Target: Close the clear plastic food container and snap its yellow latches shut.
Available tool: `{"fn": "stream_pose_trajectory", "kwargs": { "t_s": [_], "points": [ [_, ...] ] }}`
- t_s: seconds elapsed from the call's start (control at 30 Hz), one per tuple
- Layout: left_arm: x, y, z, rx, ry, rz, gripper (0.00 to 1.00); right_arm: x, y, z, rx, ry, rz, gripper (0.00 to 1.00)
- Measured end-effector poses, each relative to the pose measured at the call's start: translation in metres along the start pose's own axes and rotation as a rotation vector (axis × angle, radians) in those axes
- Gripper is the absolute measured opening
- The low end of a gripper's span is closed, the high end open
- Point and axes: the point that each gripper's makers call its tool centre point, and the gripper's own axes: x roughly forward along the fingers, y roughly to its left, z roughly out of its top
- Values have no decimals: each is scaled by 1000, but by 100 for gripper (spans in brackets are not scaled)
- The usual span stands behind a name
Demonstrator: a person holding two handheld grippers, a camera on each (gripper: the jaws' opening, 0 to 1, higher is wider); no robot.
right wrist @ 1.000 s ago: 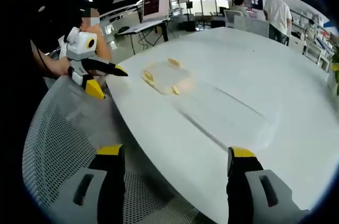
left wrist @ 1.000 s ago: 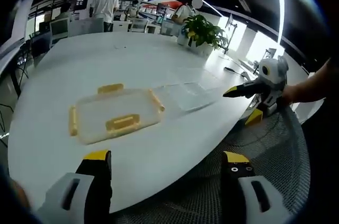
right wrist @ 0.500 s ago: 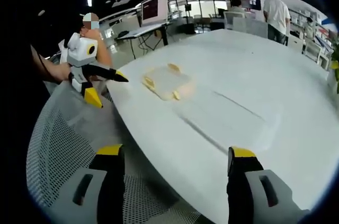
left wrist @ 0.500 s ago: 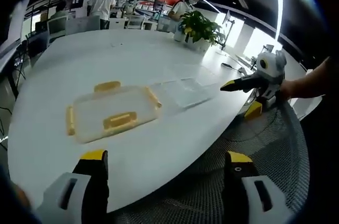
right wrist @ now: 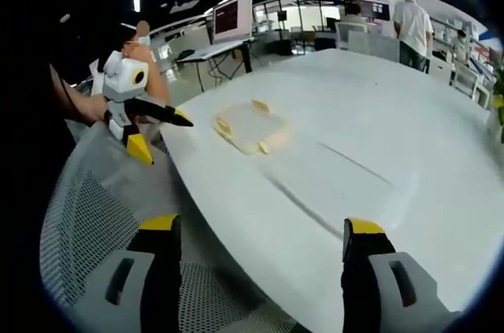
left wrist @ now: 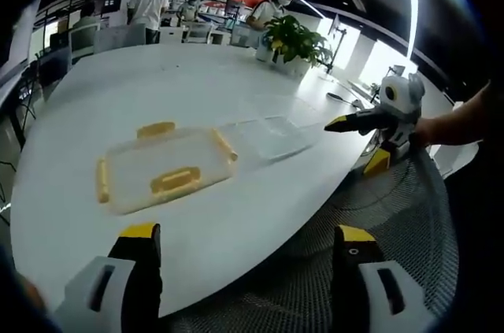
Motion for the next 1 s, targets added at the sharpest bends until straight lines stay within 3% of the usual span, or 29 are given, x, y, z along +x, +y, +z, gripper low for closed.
{"fn": "stream_pose_trajectory", "kwargs": {
  "t_s": [0.6, 0.9, 1.0],
  "points": [
    [-5, 3, 13, 18, -50, 3, 80, -10, 0, 18, 26, -45, 1, 77],
    [-10, -1, 29, 78, -87, -22, 80, -11, 6, 44, 29, -111, 10, 77],
    [-13, -7, 37, 61, -108, -40, 81, -12, 11, 61, 18, -157, 21, 76]
  ]
}}
